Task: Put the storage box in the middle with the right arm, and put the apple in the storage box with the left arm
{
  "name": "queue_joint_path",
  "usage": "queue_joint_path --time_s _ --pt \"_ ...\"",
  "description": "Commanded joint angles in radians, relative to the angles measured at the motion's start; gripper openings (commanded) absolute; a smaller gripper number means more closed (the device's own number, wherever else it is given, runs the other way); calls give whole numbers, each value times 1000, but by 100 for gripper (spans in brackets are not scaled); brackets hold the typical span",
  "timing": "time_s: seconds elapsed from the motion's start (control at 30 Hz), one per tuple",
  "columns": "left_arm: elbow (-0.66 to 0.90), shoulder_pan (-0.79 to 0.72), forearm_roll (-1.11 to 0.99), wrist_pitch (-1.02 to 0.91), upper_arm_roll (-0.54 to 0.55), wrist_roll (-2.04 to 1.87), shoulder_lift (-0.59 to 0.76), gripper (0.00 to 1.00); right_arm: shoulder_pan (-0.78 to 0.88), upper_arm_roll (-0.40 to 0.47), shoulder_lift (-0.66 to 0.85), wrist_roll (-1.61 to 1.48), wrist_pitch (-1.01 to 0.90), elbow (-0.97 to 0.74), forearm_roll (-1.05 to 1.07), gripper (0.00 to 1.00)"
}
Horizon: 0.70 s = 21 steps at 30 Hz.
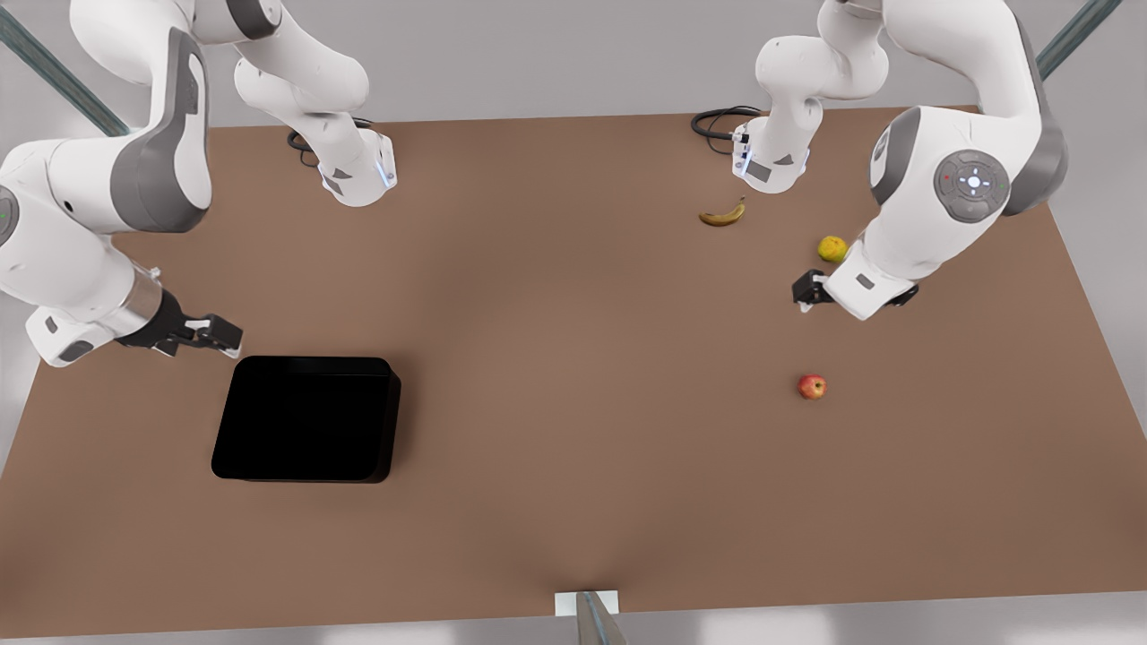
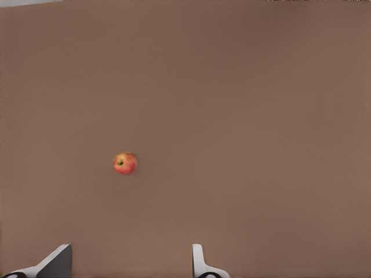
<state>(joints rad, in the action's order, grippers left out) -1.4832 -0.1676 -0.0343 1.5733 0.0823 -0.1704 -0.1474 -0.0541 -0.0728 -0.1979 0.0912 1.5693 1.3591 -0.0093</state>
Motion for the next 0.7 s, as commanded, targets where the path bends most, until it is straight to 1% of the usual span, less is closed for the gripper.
queue_joint_path --time_s 0.0,0.03,0.07,0.13,0.17,0.2,0.23,0.27,0.3,0.4,0.43,0.47,0.5,0.57,0.67 --pt "0 -4 -1 1 1 2 -1 100 -1 -1 0 -1 0 2 0 100" --pt "-6 -4 -1 8 1 3 -8 100 -3 -1 2 -1 0 3 0 100" --pt "-35 2 -2 28 -1 -1 -44 100 -16 1 -5 -1 2 3 0 100" --pt "-34 13 -2 94 1 -9 -167 100 -52 1 -43 -2 37 0 -1 100" --pt "-31 28 10 123 1 -8 -231 100 -52 1 -66 -2 101 23 0 100" --pt "-37 48 11 200 5 3 -287 100 -53 1 -93 -2 175 54 0 100" --pt "-38 48 11 226 8 5 -319 100 -55 1 -123 -2 216 66 0 100" --pt "-38 53 11 226 8 6 -328 100 -58 -1 -138 -2 229 71 2 100" --pt "-52 60 11 240 8 8 -324 100 -81 -5 -130 -4 279 138 2 100" --pt "-167 123 -4 362 8 11 -314 100 -93 -4 -124 -8 386 268 2 100" --pt "-173 132 -4 375 7 11 -314 100 -98 -4 -113 -13 498 366 2 100" --pt "-173 148 -7 378 7 11 -320 100 -113 -2 -86 -50 563 439 2 100" --pt "-200 169 -7 430 7 11 -331 100 -135 -1 -89 -86 574 454 3 100" --pt "-203 185 -73 445 7 14 -362 100 -181 1 -101 -134 575 454 3 100" --pt "-219 214 -75 530 8 14 -403 100 -217 1 -147 -183 606 453 3 100"
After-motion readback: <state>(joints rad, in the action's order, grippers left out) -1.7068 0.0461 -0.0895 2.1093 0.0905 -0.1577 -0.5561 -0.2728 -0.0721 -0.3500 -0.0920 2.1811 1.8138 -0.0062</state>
